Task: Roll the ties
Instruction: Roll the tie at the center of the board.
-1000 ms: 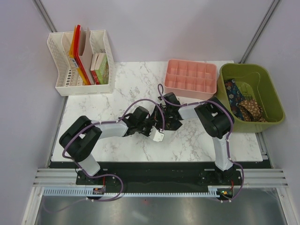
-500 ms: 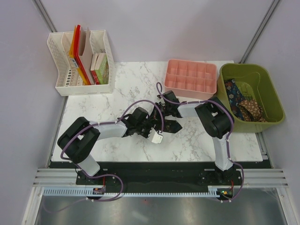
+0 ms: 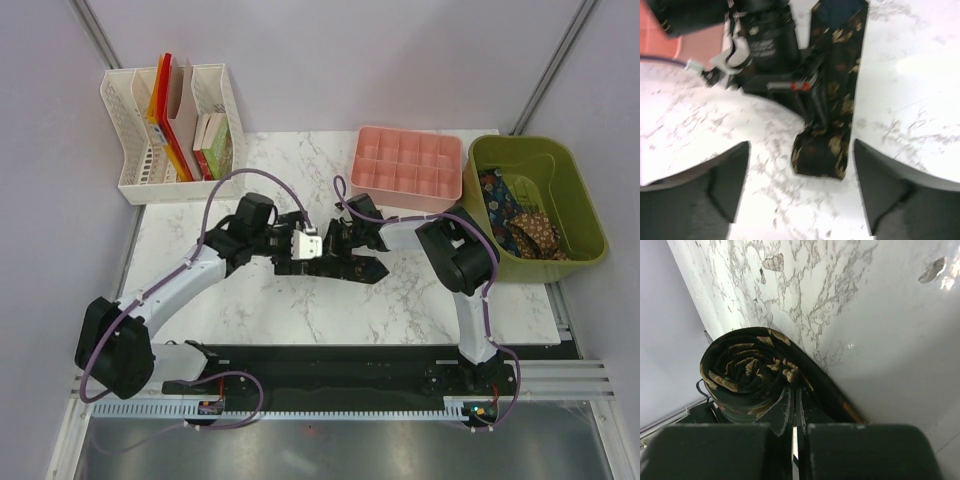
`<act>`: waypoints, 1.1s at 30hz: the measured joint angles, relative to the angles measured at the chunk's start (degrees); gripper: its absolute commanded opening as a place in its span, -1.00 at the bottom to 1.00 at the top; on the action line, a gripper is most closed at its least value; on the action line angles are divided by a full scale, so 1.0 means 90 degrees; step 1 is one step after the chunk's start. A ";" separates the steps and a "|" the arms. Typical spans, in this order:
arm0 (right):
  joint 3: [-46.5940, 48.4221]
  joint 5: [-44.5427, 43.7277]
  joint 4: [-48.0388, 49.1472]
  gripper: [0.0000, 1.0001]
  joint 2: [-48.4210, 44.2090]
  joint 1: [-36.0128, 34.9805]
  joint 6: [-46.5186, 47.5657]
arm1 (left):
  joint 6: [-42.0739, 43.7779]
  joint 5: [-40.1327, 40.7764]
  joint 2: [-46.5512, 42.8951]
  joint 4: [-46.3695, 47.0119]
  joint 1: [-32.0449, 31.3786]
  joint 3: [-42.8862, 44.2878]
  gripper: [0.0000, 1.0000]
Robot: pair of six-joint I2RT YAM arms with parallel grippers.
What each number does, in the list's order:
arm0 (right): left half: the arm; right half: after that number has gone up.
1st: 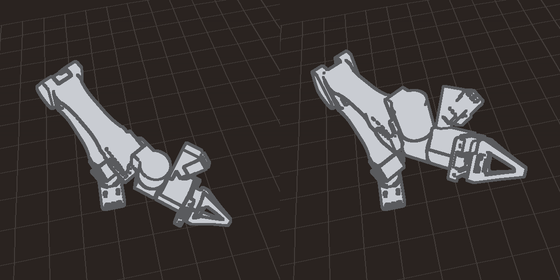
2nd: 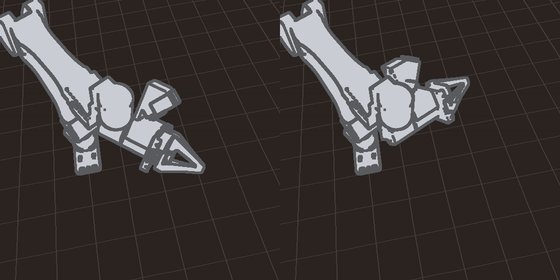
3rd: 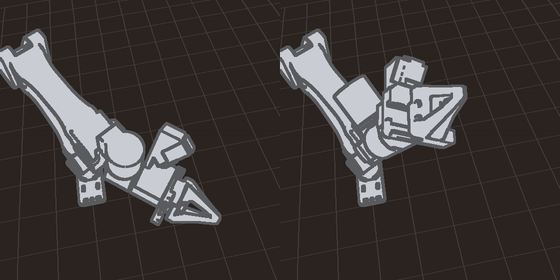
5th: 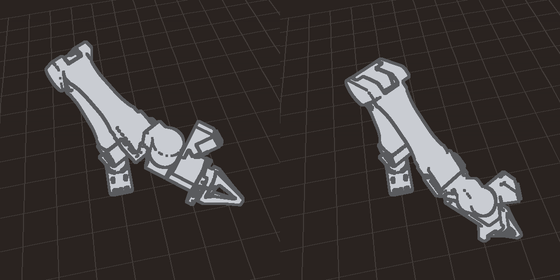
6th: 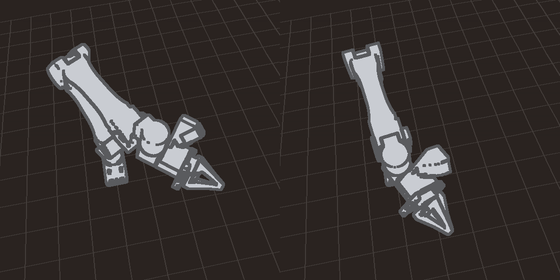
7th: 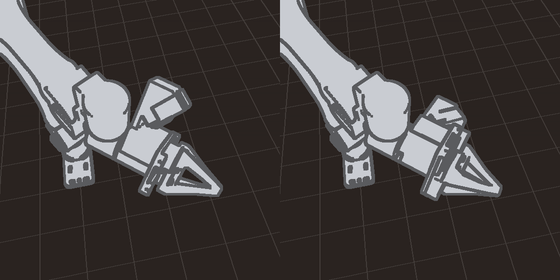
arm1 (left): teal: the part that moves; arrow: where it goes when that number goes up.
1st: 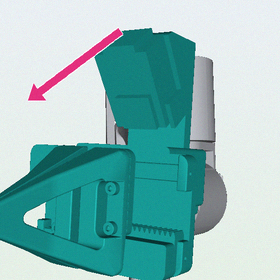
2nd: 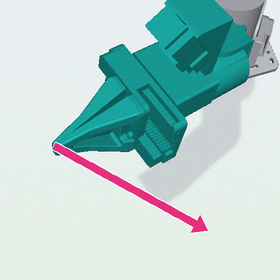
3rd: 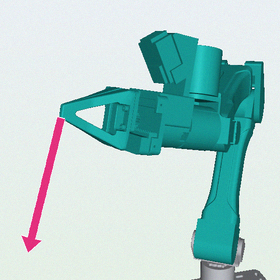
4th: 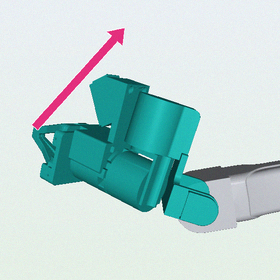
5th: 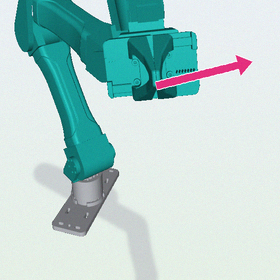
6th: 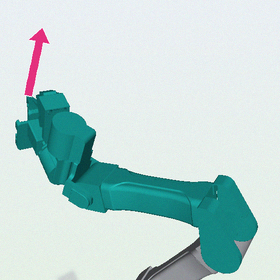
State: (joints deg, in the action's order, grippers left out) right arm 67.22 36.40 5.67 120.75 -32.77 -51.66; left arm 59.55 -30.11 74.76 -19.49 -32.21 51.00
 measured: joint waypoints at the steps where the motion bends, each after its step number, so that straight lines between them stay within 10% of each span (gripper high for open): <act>1: 0.0000 0.0000 0.0000 -1.00 0.0002 0.0000 0.0000 | -0.0078 -0.0056 -0.0090 -0.0112 0.0216 0.0044 0.99; 15: 0.0010 0.0000 0.0015 -1.00 0.0010 0.0000 0.0056 | -0.0022 -0.0413 0.1897 -0.0702 0.1185 0.0563 0.99; 24: 0.0012 0.0005 0.0017 -1.00 0.0010 -0.0002 0.0107 | 0.0175 -0.0719 0.2385 -0.0787 0.1001 0.0843 -0.05; 33: 0.0012 0.0034 0.0017 -1.00 0.0010 -0.0002 0.0109 | 0.0189 -0.0483 0.2489 -0.1183 0.0600 0.1217 -0.18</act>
State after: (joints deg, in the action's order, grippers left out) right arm 67.33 36.71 5.82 120.84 -32.80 -50.68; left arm 61.25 -34.46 97.17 -30.13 -26.81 61.95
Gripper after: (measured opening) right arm 0.010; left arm 0.461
